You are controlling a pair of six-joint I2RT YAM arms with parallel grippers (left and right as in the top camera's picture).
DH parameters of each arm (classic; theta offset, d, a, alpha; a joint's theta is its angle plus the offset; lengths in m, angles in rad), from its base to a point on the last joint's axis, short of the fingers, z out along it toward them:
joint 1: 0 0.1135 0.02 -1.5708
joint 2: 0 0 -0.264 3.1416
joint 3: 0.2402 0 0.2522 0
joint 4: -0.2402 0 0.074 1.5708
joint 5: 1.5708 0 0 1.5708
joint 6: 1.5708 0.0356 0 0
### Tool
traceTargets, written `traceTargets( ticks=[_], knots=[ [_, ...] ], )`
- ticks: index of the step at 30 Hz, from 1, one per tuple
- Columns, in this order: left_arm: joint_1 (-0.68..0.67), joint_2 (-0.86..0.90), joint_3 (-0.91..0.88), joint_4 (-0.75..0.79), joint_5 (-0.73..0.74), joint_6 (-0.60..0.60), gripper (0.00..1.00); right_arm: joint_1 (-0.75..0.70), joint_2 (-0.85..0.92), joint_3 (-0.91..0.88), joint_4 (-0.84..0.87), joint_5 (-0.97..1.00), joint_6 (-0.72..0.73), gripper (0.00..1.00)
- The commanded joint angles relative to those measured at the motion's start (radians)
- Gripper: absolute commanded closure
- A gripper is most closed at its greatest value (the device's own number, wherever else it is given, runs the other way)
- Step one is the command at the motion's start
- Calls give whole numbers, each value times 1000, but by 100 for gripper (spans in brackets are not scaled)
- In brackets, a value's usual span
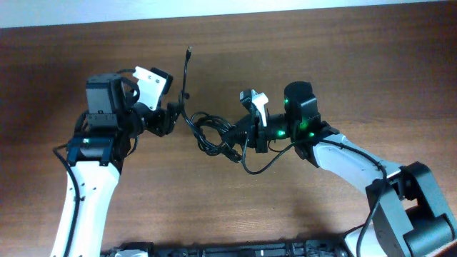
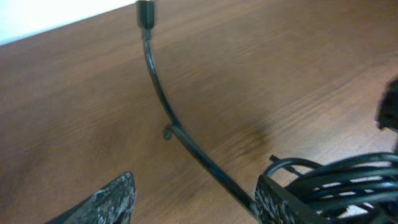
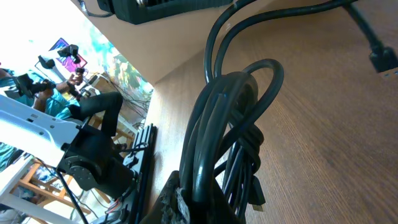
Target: Untangle cables
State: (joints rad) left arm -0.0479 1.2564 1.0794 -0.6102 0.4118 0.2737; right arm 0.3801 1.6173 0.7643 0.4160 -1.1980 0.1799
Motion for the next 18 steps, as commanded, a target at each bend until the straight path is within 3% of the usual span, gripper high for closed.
traceTargets(
  ticks=[1, 4, 7, 14, 18],
  knots=[
    [12, -31, 3, -112, -169, -209, 36, 6, 0, 2, 7, -26, -14, 96],
    [6, -3, 0, -198, -165, -363, 35, 6, 0, 2, 7, -25, -15, 96],
    [-27, 47, 0, -229, -164, -368, 33, 6, 0, 2, 7, -25, -14, 96],
    [-98, 137, 0, -61, -169, -397, 36, 6, 0, 2, 7, -25, -14, 96],
    [-89, 128, 7, 25, -171, -397, 33, 6, 0, 2, 6, -26, -14, 96]
  ],
)
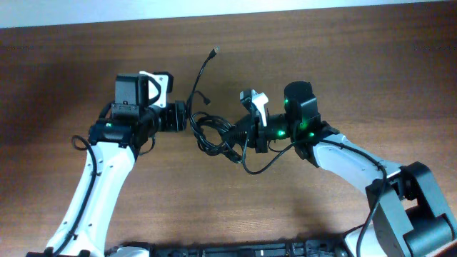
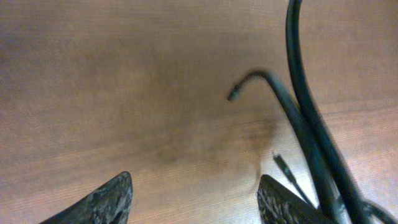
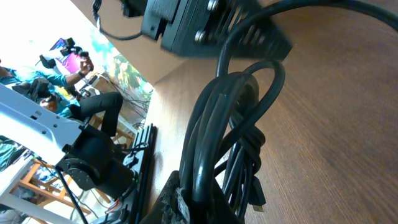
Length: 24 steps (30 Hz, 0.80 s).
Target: Untangle cables
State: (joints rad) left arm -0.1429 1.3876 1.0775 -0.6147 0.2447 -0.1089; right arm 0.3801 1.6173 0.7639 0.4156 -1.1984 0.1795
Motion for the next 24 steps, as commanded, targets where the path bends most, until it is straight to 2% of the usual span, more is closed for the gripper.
traceTargets(
  ticks=[1, 3, 5, 7, 10, 12, 14, 17, 19, 22, 23, 24],
  knots=[
    [6, -3, 9, 32, 18, -14, 31, 6, 0, 3, 7, -25, -14, 96],
    [5, -3, 9, 32, 134, 30, 30, 6, 0, 3, 7, -24, -14, 96],
    [5, -3, 9, 29, 241, 138, 30, 6, 0, 3, 7, -24, -14, 96],
    [5, -3, 9, 18, 291, 201, 29, 6, 0, 3, 7, -24, -14, 96],
    [5, -3, 8, -8, 269, 216, 35, 6, 0, 3, 7, -24, -14, 96],
    [5, -2, 8, -48, 159, 216, 39, 6, 0, 3, 7, -25, -14, 96],
    [5, -2, 6, -61, 104, 216, 39, 6, 0, 3, 7, -31, -14, 96],
    [-8, 0, 4, -61, 105, 230, 39, 6, 0, 3, 7, -56, -14, 96],
    [-64, 7, 4, -87, 145, 360, 36, 6, 0, 3, 8, -58, -14, 96],
    [-142, 26, 3, -114, 143, 450, 32, 6, 0, 3, 8, -67, -14, 96],
    [-172, 47, 3, -115, 112, 456, 39, 6, 0, 3, 9, -79, -14, 96],
    [-192, 74, 3, -116, 24, 454, 55, 6, 0, 3, 9, -97, -14, 96]
  ],
)
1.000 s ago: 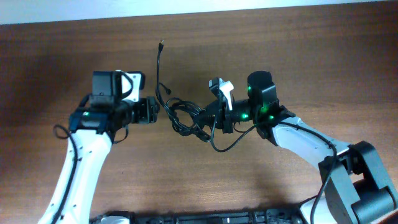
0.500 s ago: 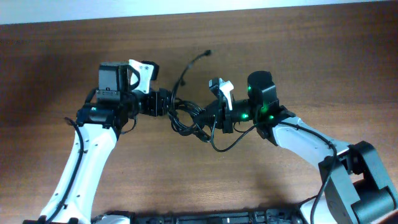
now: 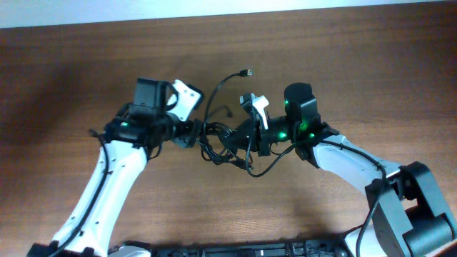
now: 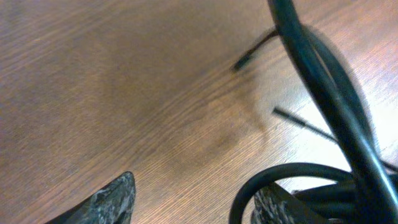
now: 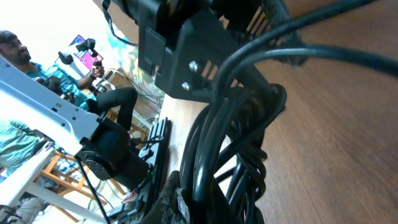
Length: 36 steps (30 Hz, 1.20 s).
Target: Untangle cables
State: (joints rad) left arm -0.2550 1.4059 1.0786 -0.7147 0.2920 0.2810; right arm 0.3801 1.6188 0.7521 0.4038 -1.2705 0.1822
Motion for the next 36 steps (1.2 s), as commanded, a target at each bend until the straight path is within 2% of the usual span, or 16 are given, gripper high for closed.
traceTargets(
  ticks=[1, 2, 3, 5, 8, 10, 14, 17, 19, 20, 21, 23, 26, 31, 34, 36],
  knots=[
    [-83, 78, 2, -12, -103, 49, 67, 6, -2, 15, 20, -40, -16, 96],
    [-82, 96, 2, 0, -187, -7, 72, 6, -2, 15, 20, -56, -16, 96],
    [-82, 118, 3, 19, -288, -91, 85, 6, -2, 15, 20, -62, -16, 96],
    [-69, 153, 3, 49, -528, -344, 100, 6, -2, 15, 19, -61, -16, 96],
    [27, 155, 3, 60, -628, -677, 100, 6, -2, 15, 17, -60, -16, 96],
    [97, 155, 3, 63, -568, -800, 100, 6, -2, 15, -32, -16, -16, 96],
    [283, 155, 3, 133, -132, -819, 89, 6, -2, 14, -142, 93, -17, 96],
    [388, 155, 3, 164, 13, -895, 89, 6, -2, 14, -143, 105, -17, 96],
    [437, 155, 3, 184, 38, -917, 84, 6, -2, 14, -143, 106, -18, 96],
    [446, 155, 3, 184, 47, -917, 75, 6, -2, 14, -142, 106, -18, 96],
    [445, 155, 3, 183, 68, -914, 61, 6, -2, 14, -143, 106, -18, 96],
    [425, 155, 3, 182, 117, -813, 43, 6, -2, 15, -142, 106, -17, 96],
    [370, 156, 3, 168, 116, -772, 4, 5, -2, 15, -112, 118, -18, 96],
    [296, 156, 3, 161, 116, -774, 1, 6, -2, 15, -77, 234, 39, 96],
    [229, 156, 3, 161, 116, -922, 1, 6, -2, 15, -101, 415, 39, 96],
    [184, 156, 3, 161, 116, -936, 1, 6, -2, 15, -143, 534, 39, 96]
  ],
)
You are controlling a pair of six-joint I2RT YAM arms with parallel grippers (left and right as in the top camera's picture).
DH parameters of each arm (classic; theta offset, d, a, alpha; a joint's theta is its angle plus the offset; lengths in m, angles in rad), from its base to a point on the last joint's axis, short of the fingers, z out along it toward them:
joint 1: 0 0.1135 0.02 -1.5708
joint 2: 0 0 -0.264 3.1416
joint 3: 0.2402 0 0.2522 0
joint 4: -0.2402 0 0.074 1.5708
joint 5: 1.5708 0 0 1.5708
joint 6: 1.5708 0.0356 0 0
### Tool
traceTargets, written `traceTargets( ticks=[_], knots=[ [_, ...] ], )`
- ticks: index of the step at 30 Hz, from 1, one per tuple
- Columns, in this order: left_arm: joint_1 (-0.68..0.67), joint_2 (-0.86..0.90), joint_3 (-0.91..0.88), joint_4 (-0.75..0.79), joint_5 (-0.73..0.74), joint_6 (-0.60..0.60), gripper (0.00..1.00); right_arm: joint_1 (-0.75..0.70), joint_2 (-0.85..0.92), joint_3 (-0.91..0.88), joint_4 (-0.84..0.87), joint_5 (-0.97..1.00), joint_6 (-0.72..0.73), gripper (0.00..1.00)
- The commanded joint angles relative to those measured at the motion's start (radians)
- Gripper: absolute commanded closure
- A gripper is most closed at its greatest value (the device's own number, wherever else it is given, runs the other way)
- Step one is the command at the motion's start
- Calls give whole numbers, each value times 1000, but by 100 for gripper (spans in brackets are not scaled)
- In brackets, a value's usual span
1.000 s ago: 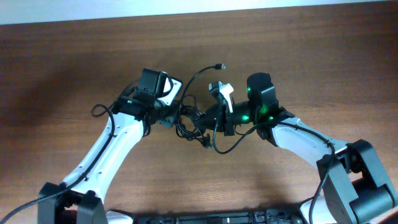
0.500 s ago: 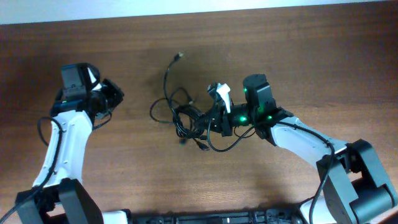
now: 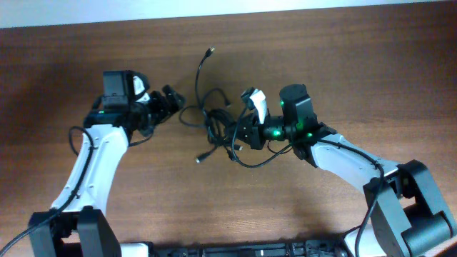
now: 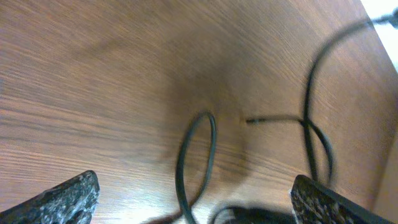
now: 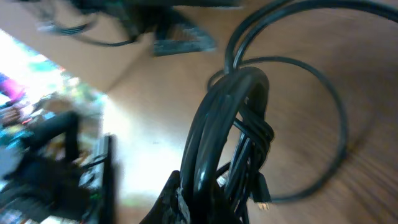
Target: Untangle cables
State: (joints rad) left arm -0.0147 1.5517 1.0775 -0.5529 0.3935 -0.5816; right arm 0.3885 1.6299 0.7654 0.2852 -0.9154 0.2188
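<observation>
A tangle of black cables (image 3: 218,123) lies at the middle of the table. One loose end with a plug (image 3: 209,51) reaches toward the far edge. Another plug (image 3: 202,158) lies in front of the tangle. My right gripper (image 3: 240,135) is shut on the bundle's right side; in the right wrist view the thick coil (image 5: 231,118) rises from that gripper (image 5: 214,202). My left gripper (image 3: 170,100) stands open to the left of the tangle, holding nothing. Its view shows a thin cable loop (image 4: 194,152) ahead of the wide-apart fingers (image 4: 68,199).
The wooden table (image 3: 335,64) ends at a pale strip along the far side. A slack cable loop (image 3: 257,160) hangs in front of the right gripper. The right arm (image 3: 357,160) stretches in from the lower right.
My left gripper has drawn back from the tangle to the upper left, its fingers now wider apart. The loose cable end has swung left, and a plug now lies in front of the tangle.
My right gripper stayed shut on the bundle throughout. The left gripper stood just left of the tangle beside an upright cable end, then shifted closer, then was against the tangle with the end leaning right. Now it is away at the left, open, and the tangle looks looser.
</observation>
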Motion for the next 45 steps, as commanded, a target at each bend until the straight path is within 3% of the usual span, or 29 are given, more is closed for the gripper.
traceTargets(
  ticks=[1, 6, 11, 14, 20, 21, 23, 25, 28, 30, 33, 37, 39, 41, 45],
  knots=[
    [-87, 10, 4, -1, 14, -95, 1, -2, -13, 2, -48, 206, 3, 96],
    [-212, 10, 4, -8, -42, -261, 1, 26, -13, 2, -97, 164, 68, 96],
    [-343, 53, 4, -94, -314, -414, 1, 82, -23, 6, -129, 34, 71, 96],
    [-358, 129, 4, -96, -275, -473, 1, 82, -65, 6, -129, -8, 71, 96],
    [-356, 152, 4, -104, -252, -472, 2, 83, -71, 6, -184, 381, 18, 96],
    [-356, 152, 4, -123, -252, -472, 12, 83, -71, 6, -183, 420, 18, 96],
    [-356, 152, 4, -138, -261, -472, 60, 83, -78, 8, -176, 407, 18, 96],
    [-356, 152, 4, -138, -288, -472, 63, 82, -86, 14, -177, 315, 47, 96],
    [-356, 152, 4, -141, -313, -472, 65, 54, -99, 15, -171, 233, 219, 96],
    [-356, 152, 4, -141, -318, -472, 78, 16, -100, 15, -130, 114, 299, 96],
    [-356, 152, 4, -140, -397, -468, 100, 9, -100, 14, -153, 61, 299, 96],
    [-356, 146, 26, -129, -409, -432, 100, 38, -95, 14, -159, 68, 195, 96],
    [-356, 107, 77, -131, -421, -307, 100, 91, -85, 14, -224, 254, 197, 96],
    [-358, 66, 95, -131, -467, -277, 100, 111, -85, 14, -251, 359, 280, 96],
    [-367, -38, 96, -144, -529, -277, 100, 116, -85, 14, -155, 434, 650, 96]
  ],
)
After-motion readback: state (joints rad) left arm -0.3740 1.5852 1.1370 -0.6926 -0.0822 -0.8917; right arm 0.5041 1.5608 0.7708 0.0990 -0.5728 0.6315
